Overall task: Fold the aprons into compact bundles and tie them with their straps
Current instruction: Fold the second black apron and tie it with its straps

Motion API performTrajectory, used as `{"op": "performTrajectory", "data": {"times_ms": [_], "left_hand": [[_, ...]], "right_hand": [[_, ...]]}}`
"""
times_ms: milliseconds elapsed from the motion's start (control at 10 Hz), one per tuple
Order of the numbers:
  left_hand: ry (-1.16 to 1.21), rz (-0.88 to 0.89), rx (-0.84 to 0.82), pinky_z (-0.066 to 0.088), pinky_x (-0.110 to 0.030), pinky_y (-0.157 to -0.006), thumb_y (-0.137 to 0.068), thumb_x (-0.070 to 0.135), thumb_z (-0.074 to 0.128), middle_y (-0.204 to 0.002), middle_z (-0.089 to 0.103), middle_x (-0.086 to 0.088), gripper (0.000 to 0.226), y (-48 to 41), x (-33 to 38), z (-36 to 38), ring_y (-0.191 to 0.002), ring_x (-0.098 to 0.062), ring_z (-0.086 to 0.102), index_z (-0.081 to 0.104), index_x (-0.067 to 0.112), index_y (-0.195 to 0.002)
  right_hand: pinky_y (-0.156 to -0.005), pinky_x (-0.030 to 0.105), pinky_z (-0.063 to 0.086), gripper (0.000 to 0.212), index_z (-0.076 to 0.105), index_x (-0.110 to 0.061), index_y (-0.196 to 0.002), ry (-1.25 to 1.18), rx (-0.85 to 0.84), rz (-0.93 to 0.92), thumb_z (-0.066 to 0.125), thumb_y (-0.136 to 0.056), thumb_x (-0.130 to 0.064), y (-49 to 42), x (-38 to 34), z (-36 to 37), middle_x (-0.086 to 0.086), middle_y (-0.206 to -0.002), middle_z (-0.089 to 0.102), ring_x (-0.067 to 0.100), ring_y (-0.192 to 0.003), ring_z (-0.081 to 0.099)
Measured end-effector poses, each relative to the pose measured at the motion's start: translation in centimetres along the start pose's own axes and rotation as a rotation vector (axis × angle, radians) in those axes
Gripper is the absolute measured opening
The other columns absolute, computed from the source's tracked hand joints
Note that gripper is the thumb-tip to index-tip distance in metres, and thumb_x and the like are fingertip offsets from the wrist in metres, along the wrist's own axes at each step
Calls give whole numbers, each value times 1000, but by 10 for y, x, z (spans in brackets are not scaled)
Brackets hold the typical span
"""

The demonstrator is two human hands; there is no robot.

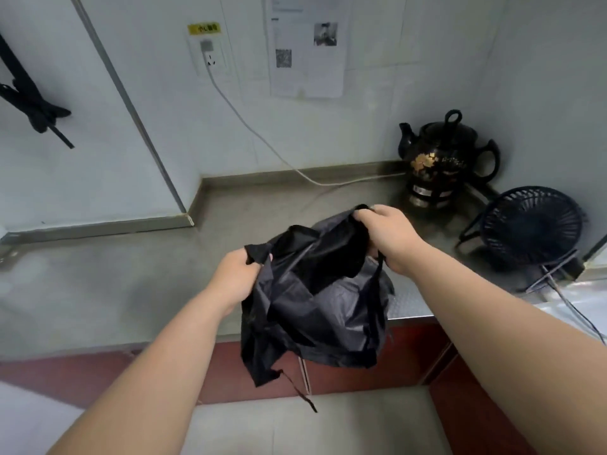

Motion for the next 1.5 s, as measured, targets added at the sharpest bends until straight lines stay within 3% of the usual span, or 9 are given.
{"op": "performTrajectory", "data": {"times_ms": [200,400,500,800,1000,1100,1300,1400,1500], "left_hand": [[-93,-137,-100,46,-21,-69,-90,11,59,-102,67,-10,17,-12,-72,15,-92,-17,58,68,2,-102],[-609,-158,-195,20,-34,-114,-95,4,44,-151,22,-20,36,-27,-99,24,-140,-31,20,48,-3,-131],[-464,-130,-294,36,-31,-103,-94,10,51,-137,48,-17,28,-36,-119,52,-121,-26,47,58,-2,-119],[-320,-301,-627,41,-28,-59,-87,1,44,-70,61,-8,21,5,-122,77,-66,-23,54,59,9,-75],[-270,-423,-767,49,-23,-58,-87,9,50,-81,63,-8,17,20,-127,46,-64,-16,59,61,10,-101],[-229,-408,-713,48,-22,-55,-89,12,48,-81,57,-10,8,24,-129,29,-57,-17,53,56,14,-90],[-204,73,-195,44,-29,-79,-93,26,54,-100,68,2,19,17,-126,-22,-95,-19,59,72,22,-98],[-150,171,-16,37,-23,-81,-87,5,49,-105,61,3,34,24,-127,-54,-94,-14,54,71,28,-100],[-27,237,26,42,-28,-78,-86,2,50,-90,64,6,35,31,-122,-76,-86,-17,57,62,35,-80]], "right_hand": [[-62,32,38,27,47,-12,-73,469,-73,94,49,-96,-27,-6,64,23,3,-69,51,25,-74,51],[-106,49,32,25,59,-26,-104,843,-119,185,46,-93,-44,-18,111,23,8,-131,46,35,-125,37],[-113,46,22,32,58,-21,-117,831,-182,258,43,-96,-41,-21,135,18,10,-148,30,33,-138,21],[-65,40,53,21,58,-2,-98,720,-343,590,40,-92,-12,29,164,26,20,-89,58,41,-83,65],[-50,27,34,31,43,-9,-61,691,-76,429,50,-90,-18,60,129,33,8,-63,51,26,-63,47],[-48,29,28,37,36,-10,-57,769,31,346,50,-90,-18,78,120,38,6,-57,40,27,-66,42],[-65,27,31,32,45,-9,-62,781,232,281,50,-91,-21,112,109,53,13,-73,54,32,-81,53],[-78,32,39,25,61,-8,-105,695,421,138,50,-95,-28,120,90,75,17,-109,63,34,-108,54],[-77,33,36,30,59,-5,-102,741,382,106,44,-97,-30,117,76,94,19,-110,61,36,-107,52]]}}
Point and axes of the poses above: each hand's wrist, its own y-axis away from the middle knuckle, its own z-axis out of the palm, x = y × z, the point moved 3 cm from there along -y, towards the middle knuckle
